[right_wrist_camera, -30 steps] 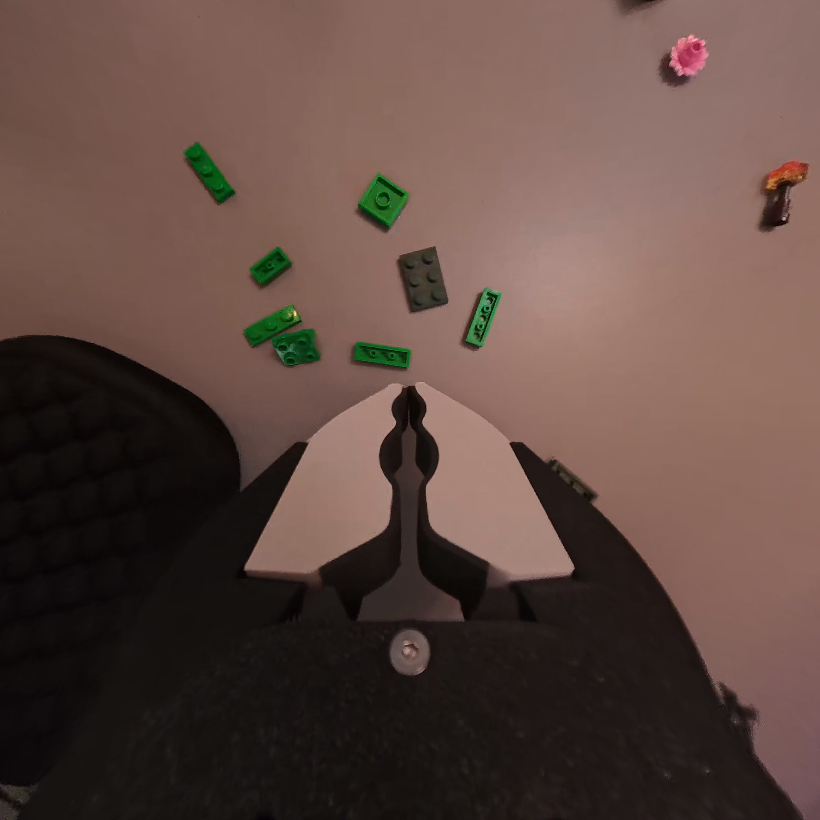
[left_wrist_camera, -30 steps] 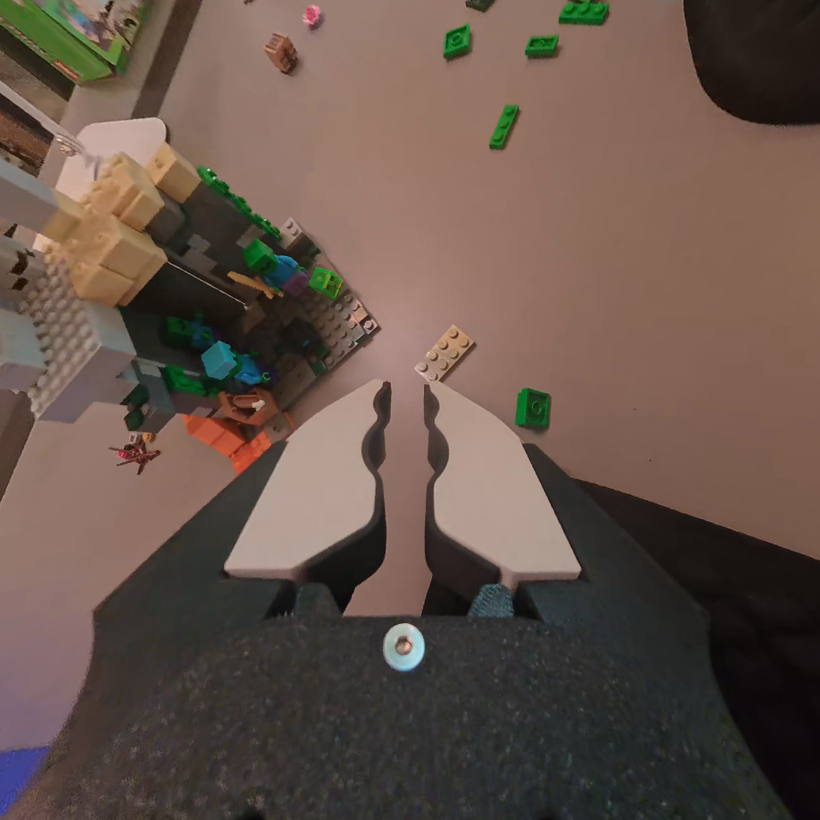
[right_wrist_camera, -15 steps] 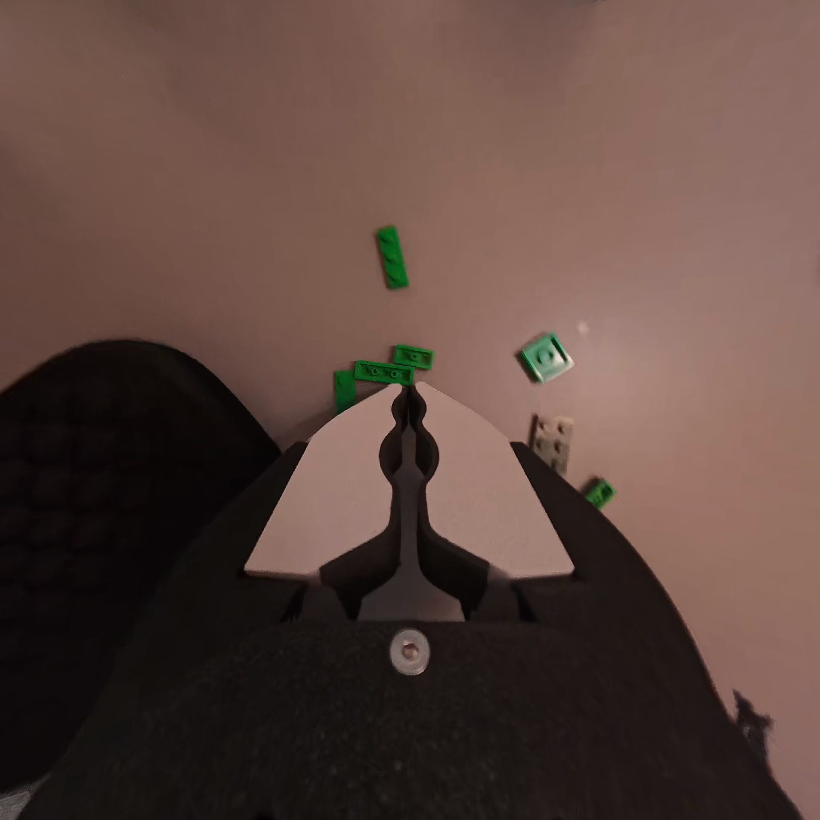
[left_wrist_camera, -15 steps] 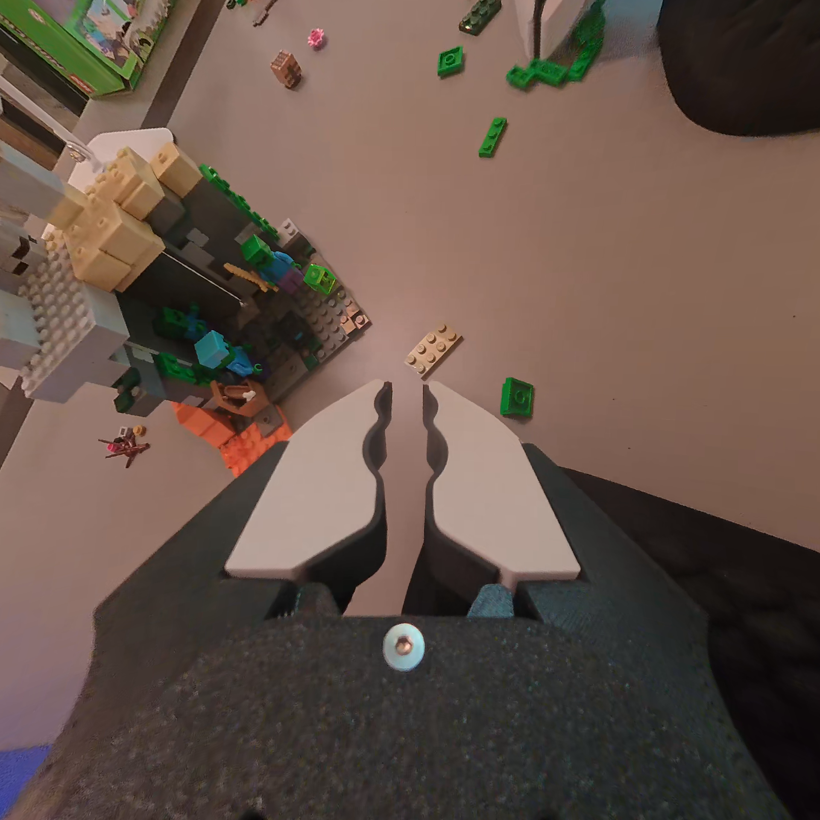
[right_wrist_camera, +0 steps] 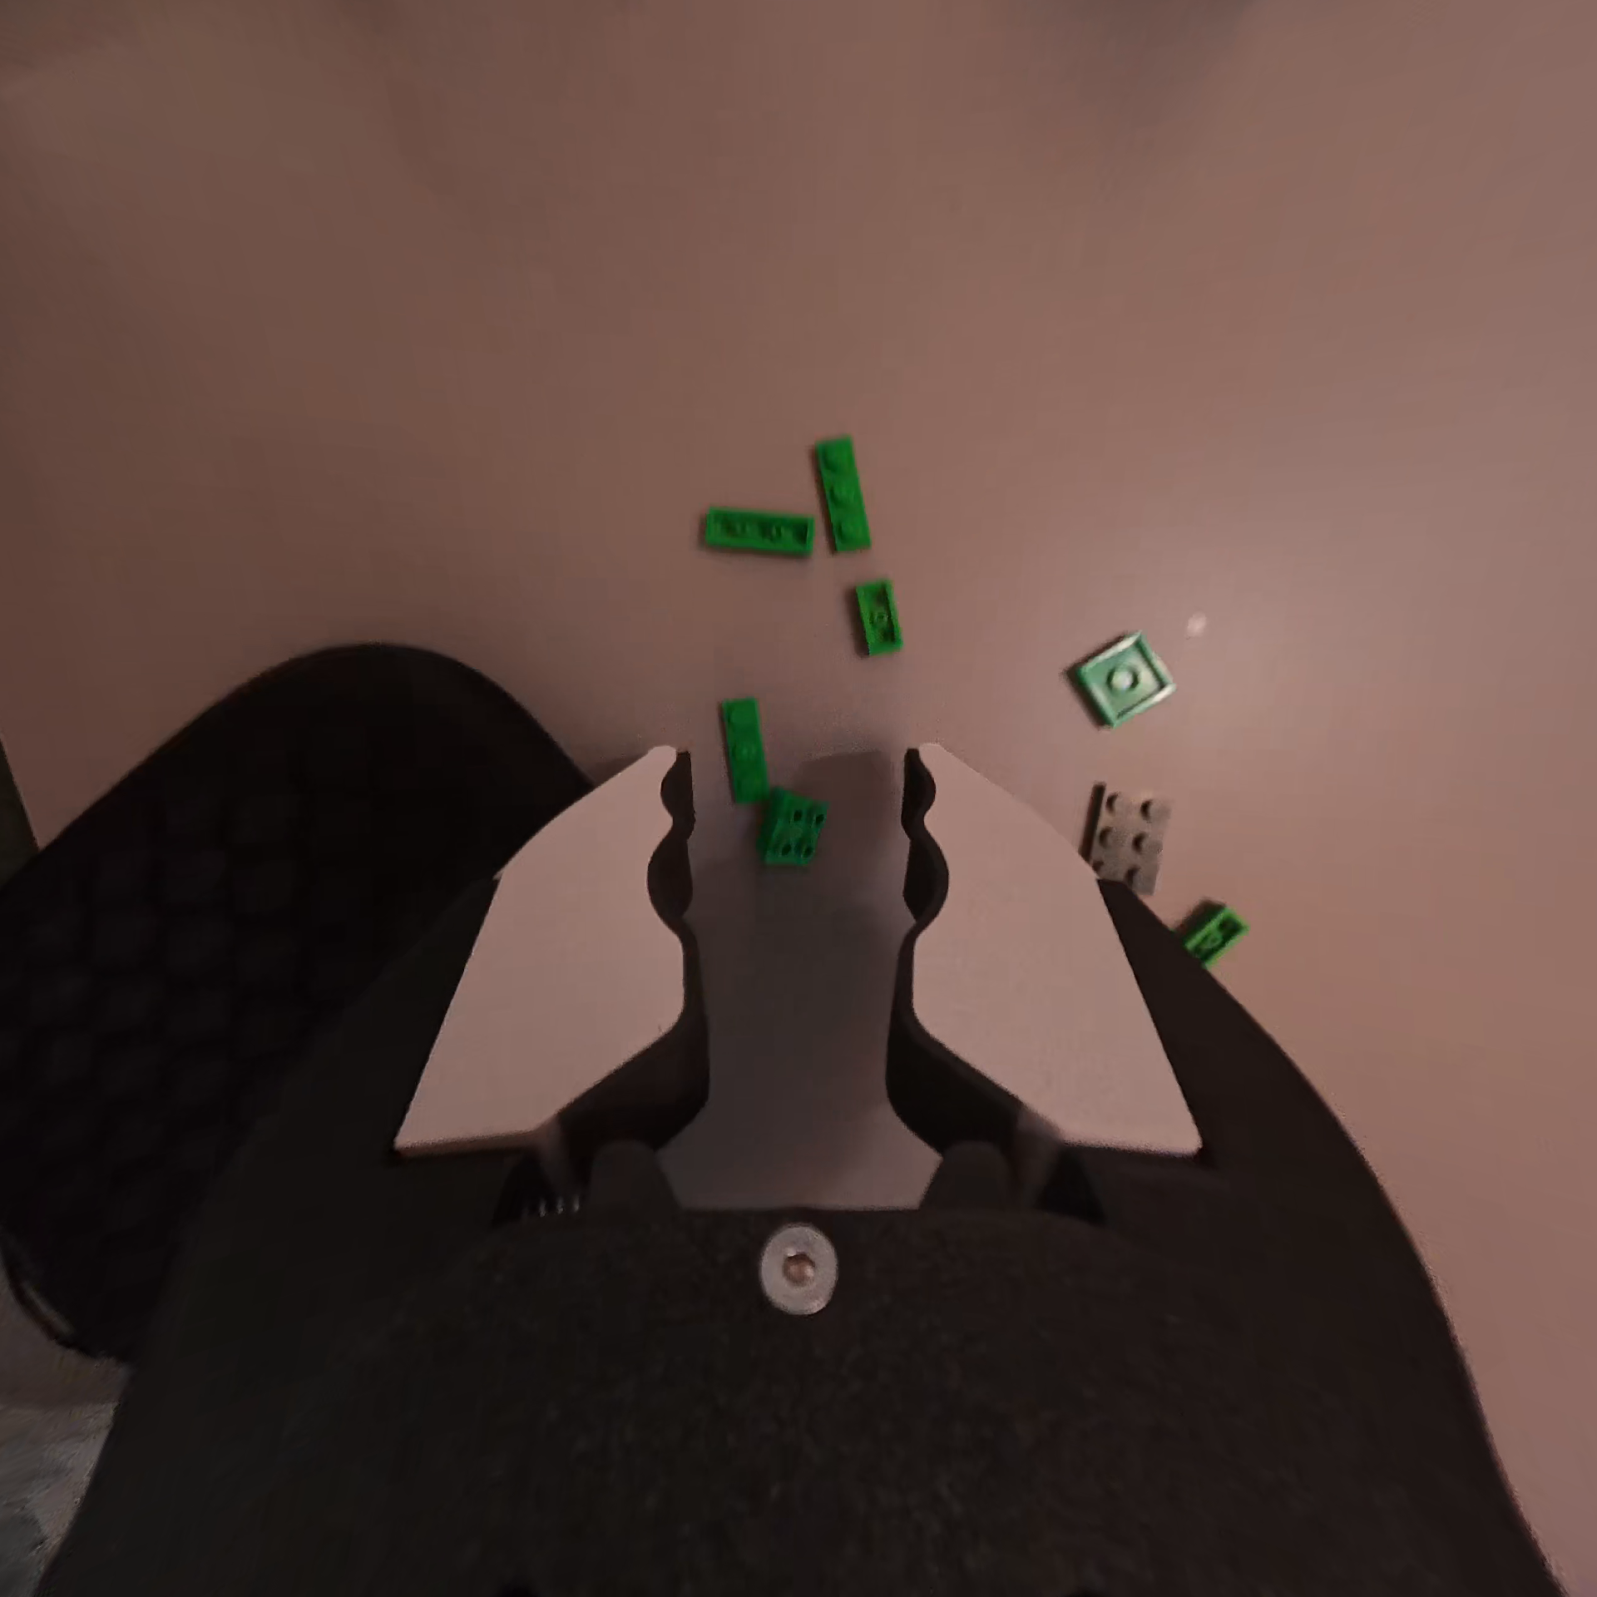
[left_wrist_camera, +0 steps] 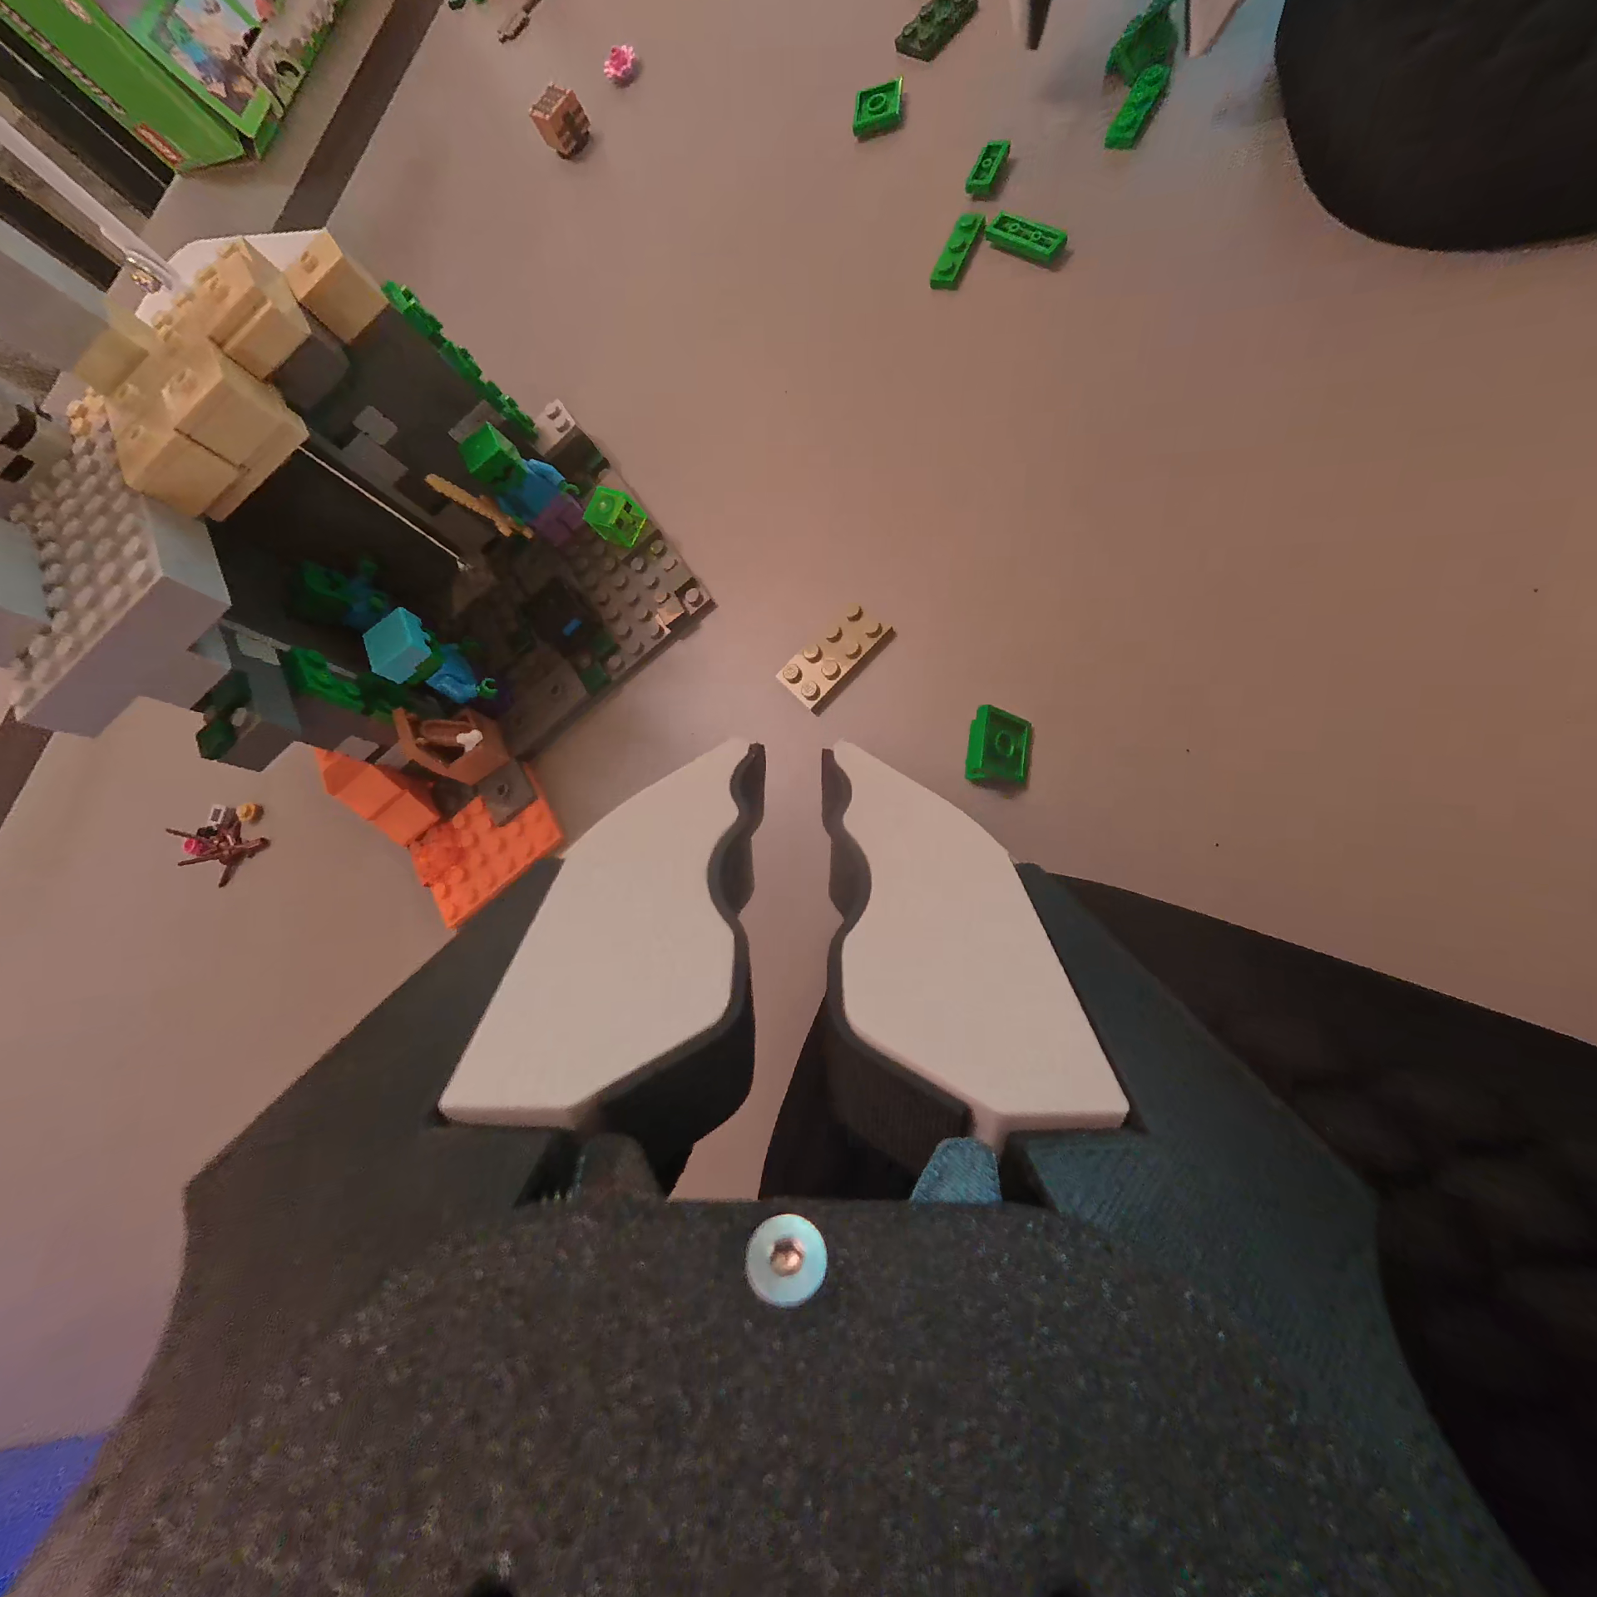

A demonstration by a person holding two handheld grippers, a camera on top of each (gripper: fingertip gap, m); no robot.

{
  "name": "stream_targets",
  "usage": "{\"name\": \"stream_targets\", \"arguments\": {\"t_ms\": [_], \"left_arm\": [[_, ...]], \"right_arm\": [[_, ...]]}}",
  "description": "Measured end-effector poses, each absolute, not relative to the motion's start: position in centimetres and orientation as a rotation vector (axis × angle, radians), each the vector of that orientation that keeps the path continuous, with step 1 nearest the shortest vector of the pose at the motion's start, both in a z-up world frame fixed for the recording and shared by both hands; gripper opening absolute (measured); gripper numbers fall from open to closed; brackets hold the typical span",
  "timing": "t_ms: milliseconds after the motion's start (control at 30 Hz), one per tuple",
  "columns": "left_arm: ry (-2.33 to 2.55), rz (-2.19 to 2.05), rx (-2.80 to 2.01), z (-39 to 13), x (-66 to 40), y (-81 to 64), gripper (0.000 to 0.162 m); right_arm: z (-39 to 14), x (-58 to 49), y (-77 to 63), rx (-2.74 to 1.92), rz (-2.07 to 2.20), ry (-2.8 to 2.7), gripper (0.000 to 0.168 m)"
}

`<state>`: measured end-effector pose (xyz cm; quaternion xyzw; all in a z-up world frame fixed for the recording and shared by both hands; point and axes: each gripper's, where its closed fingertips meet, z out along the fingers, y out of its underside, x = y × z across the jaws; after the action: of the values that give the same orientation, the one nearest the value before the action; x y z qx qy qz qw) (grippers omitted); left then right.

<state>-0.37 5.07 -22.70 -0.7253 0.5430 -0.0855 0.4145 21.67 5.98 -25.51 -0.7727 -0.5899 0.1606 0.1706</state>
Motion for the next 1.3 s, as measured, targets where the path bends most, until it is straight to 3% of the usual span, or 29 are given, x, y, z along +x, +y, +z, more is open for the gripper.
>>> {"name": "stream_targets", "arguments": {"t_ms": [100,200,467,833,933,967,1000,1167,1300], "left_arm": [[1.362,-0.218,-1.819,-22.7,-0.3,5.0,0.012],[1.363,-0.220,-1.816,-22.7,-0.2,4.9,0.012],[1.342,-0.275,-1.788,-22.0,0.1,4.1,0.013],[1.199,-0.900,-1.772,-18.6,6.1,0.9,0.026],[1.228,-0.976,-1.824,-19.2,6.7,0.3,0.023],[1.242,-0.979,-1.824,-19.3,6.7,0.1,0.009],[1.247,-0.951,-1.812,-19.3,6.6,0.2,0.007],[1.201,-0.806,-1.807,-17.9,3.6,1.3,0.006],[1.069,-0.447,-1.831,-15.7,-3.5,4.0,0.007]], "right_arm": [[-26.3,21.9,5.6,-2.232,0.430,-1.657,0.039],[-26.5,21.1,5.8,-2.213,0.409,-1.632,0.008],[-24.3,17.1,5.8,-2.026,0.521,-1.650,0.007],[-19.1,6.5,1.4,-1.457,0.461,-1.808,0.007],[-18.4,5.6,0.8,-1.329,0.352,-1.835,0.007],[-18.4,5.7,0.7,-1.297,0.309,-1.846,0.007],[-18.2,5.8,0.6,-1.272,0.302,-1.846,0.007],[-18.5,11.3,3.1,-1.484,0.259,-1.787,0.016],[-21.6,19.3,5.5,-1.786,0.190,-1.753,0.022]]}}
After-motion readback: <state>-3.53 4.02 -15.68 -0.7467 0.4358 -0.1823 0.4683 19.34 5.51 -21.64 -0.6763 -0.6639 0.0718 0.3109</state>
